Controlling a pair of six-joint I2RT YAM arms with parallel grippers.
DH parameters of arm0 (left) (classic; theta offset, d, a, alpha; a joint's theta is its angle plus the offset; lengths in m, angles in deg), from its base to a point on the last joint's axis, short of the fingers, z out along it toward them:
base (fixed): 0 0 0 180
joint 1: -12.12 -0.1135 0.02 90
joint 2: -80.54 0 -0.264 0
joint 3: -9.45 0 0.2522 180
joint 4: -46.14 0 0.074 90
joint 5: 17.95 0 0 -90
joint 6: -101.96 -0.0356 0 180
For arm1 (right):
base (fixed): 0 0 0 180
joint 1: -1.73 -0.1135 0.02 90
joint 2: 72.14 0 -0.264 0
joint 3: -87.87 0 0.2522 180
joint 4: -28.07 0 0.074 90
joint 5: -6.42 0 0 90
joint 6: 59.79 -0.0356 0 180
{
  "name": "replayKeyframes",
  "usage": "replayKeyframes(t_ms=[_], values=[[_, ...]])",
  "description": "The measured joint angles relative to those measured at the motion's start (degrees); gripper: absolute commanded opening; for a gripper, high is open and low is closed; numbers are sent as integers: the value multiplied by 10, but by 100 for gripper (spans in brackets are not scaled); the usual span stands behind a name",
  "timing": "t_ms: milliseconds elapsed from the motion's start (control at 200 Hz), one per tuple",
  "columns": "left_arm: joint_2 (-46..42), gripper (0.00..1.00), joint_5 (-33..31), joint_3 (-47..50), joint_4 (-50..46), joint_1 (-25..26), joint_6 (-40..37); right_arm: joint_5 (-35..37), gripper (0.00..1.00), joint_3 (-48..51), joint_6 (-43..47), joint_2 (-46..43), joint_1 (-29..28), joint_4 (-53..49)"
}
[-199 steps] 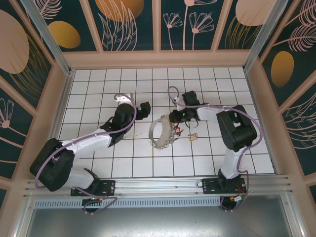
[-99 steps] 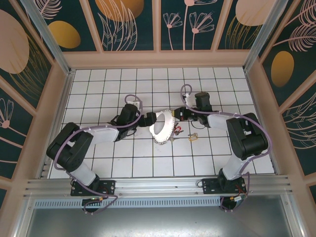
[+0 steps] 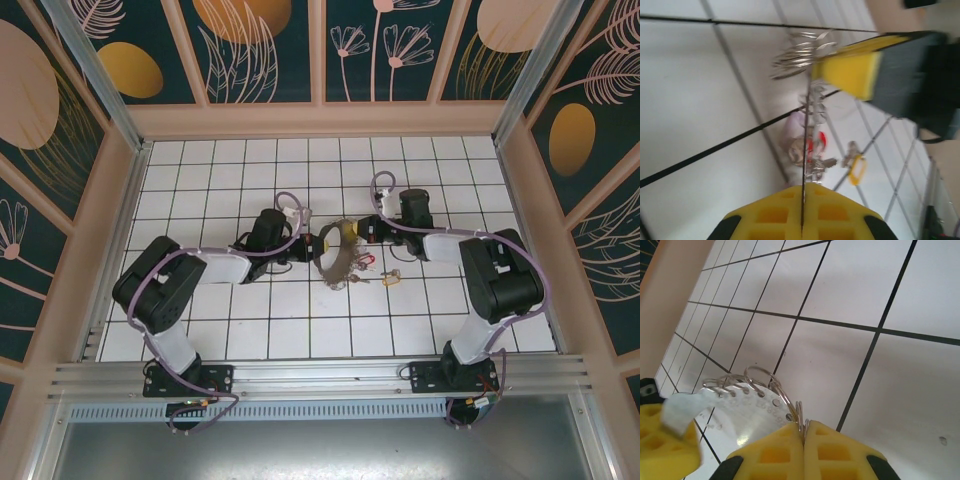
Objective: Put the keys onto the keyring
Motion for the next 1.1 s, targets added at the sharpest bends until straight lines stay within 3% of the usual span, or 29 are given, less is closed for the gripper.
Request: replayKeyframes(t_ms=[105, 265, 420, 500, 561, 711, 931, 1101], values=[[-40, 0, -5, -1, -25, -4, -10, 4, 33, 10, -5, -43, 0, 3], [-126, 0, -24, -58, -133, -14, -75, 55, 44, 51, 4, -192, 16, 10], [-184, 0, -42, -201, -265, -15, -189, 122, 55, 95, 55, -347, 27, 43], [-196, 0, -46, -257, -309, -15, -245, 130, 48, 106, 81, -383, 27, 58], [-198, 0, -38, -284, -337, -15, -279, 128, 48, 106, 101, -389, 27, 56], [-200, 0, -3, -295, -390, -15, -351, 92, 36, 103, 150, -389, 26, 17], [-182, 0, 20, -405, -566, -14, -450, 83, 35, 151, 250, -447, -19, 42], [-171, 0, 36, -483, -636, -15, -489, 90, 34, 208, 347, -475, -79, 88]])
